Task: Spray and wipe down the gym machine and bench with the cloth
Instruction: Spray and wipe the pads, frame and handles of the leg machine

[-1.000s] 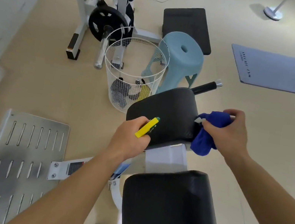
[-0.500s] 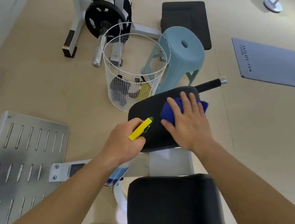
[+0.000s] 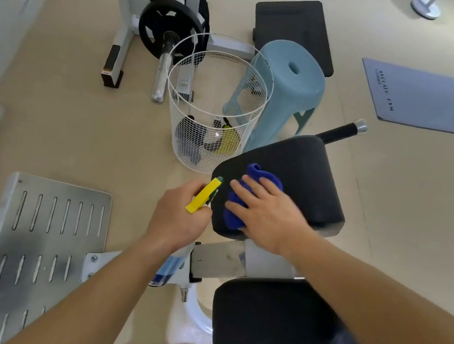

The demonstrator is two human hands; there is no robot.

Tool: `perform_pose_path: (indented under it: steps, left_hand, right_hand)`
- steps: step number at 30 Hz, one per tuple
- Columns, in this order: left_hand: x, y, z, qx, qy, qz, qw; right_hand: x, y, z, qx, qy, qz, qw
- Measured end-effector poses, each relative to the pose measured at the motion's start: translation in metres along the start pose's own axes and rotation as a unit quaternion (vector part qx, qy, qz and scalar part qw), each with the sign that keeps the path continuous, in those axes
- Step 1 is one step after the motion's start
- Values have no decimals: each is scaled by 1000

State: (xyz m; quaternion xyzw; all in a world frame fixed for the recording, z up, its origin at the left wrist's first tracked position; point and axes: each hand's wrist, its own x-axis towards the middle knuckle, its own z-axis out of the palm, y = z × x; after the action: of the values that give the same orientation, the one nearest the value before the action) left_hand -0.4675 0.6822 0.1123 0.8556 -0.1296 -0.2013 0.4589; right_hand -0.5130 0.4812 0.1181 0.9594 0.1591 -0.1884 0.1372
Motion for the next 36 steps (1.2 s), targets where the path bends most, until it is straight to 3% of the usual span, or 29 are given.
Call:
perform_pose_path:
  steps: [4,7,10,14,18,22,25,28,33,36]
  left_hand:
    - [-2,2,5,-17,-9,-14,1000]
    - [-3,-1,9,-33,-3,-12,999]
    - [2,-11,12,-41,18,-20,999]
    - [4,-15,14,-32,25,-13,999]
    - [8,-17,14,-25,32,-26,999]
    - [21,0,18,-15,8,-16,1000]
    - [40,15,17,8,-21,2,1000]
    - [56,32,14,15,-60,19,998]
    - [88,63,3,7,-121,54,991]
    - [118,76,-9,-23,-192,31,981]
  right_hand:
    - [-42,57,-18,30,39,155,987]
    - [-25,59,-20,60,52,232,969]
    - [18,22,-13,29,63,191,979]
    - [45,-37,14,-4,-5,84,996]
    - [20,-35,15,-20,-9,8,1000]
    - [-12,38,-20,39,31,93,994]
    - [-23,90,-53,170,53,225,958]
    - [-24,119,-73,363,86,290,881]
    - [-21,146,-78,434,149,325,827]
    - [-18,160,-77,509,153,360,766]
